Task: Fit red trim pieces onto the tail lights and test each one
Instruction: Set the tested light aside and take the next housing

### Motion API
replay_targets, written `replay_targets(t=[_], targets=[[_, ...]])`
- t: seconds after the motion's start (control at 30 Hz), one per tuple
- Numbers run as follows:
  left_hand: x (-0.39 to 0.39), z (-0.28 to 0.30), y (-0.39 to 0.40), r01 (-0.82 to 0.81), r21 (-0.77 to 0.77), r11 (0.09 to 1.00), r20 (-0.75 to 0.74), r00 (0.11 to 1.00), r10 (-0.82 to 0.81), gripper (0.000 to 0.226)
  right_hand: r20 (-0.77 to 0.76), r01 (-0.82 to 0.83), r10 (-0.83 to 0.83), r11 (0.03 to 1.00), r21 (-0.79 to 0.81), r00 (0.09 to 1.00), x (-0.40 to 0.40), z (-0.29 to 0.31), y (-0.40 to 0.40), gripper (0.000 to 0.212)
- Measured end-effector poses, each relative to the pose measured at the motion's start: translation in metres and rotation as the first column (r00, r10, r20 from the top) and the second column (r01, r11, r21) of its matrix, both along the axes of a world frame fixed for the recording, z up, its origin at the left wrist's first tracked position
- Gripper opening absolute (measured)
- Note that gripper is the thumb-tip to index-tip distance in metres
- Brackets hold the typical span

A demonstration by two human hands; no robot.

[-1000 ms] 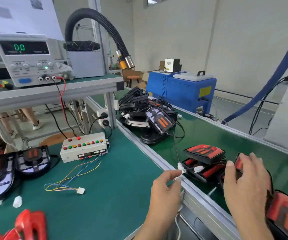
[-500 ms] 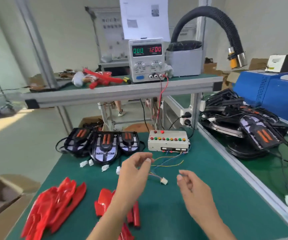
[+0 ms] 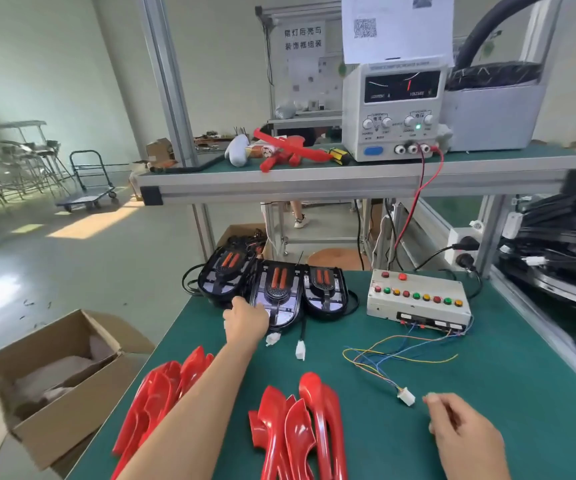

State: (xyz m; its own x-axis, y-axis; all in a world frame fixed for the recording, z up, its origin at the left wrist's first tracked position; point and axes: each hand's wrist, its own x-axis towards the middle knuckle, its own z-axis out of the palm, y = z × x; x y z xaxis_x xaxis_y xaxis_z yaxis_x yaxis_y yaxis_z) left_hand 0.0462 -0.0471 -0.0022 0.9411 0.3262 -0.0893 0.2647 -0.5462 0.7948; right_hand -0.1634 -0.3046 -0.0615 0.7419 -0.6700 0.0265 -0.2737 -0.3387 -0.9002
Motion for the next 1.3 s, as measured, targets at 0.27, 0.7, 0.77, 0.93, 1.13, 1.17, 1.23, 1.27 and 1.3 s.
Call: replay_targets(t=[0.27, 0.7, 0.77, 0.93, 1.13, 1.17, 1.23, 1.27, 1.3], targets=[[0.030, -0.023, 0.007, 0.012, -0.078, 0.997, -0.032, 0.999, -0.015, 0.020, -0.017, -0.006, 0.006, 1.000, 0.005, 1.000, 0.006, 0.000, 0.000, 0.022], [-0.011, 0.006, 0.021, 0.180, 0.111, 0.977, 0.298, 0.932, -0.206, 0.020, 0.018, -0.054, 0.054, 0.999, 0.003, 0.998, 0.003, -0.004, -0.006, 0.023], [-0.022, 0.023, 0.022, 0.216, 0.214, 0.952, 0.371, 0.884, -0.284, 0.017, 0.041, -0.037, 0.036, 0.999, 0.026, 0.998, 0.003, -0.006, -0.006, 0.022], [-0.049, 0.070, 0.010, 0.329, 0.456, 0.827, 0.483, 0.689, -0.540, 0.010, 0.152, -0.001, -0.026, 0.984, 0.179, 0.988, -0.005, -0.002, -0.008, 0.022], [-0.096, 0.083, -0.019, 0.446, 0.617, 0.649, 0.446, 0.482, -0.754, 0.012, 0.452, -0.214, 0.066, 0.934, 0.284, 0.890, -0.012, 0.050, -0.021, 0.030], [-0.103, 0.079, -0.024, 0.467, 0.643, 0.607, 0.418, 0.449, -0.789, 0.015, 0.480, -0.284, 0.104, 0.904, 0.319, 0.871, -0.013, 0.063, -0.026, 0.043], [-0.114, 0.071, -0.034, 0.500, 0.704, 0.504, 0.342, 0.384, -0.858, 0.020, 0.464, -0.428, 0.248, 0.840, 0.335, 0.850, -0.015, 0.088, -0.039, 0.061], [-0.118, 0.067, -0.039, 0.504, 0.739, 0.447, 0.301, 0.348, -0.888, 0.022, 0.401, -0.496, 0.368, 0.821, 0.284, 0.839, -0.017, 0.099, -0.045, 0.064], [-0.121, 0.064, -0.045, 0.500, 0.771, 0.393, 0.265, 0.309, -0.913, 0.022, 0.297, -0.556, 0.490, 0.805, 0.207, 0.820, -0.020, 0.107, -0.050, 0.064]])
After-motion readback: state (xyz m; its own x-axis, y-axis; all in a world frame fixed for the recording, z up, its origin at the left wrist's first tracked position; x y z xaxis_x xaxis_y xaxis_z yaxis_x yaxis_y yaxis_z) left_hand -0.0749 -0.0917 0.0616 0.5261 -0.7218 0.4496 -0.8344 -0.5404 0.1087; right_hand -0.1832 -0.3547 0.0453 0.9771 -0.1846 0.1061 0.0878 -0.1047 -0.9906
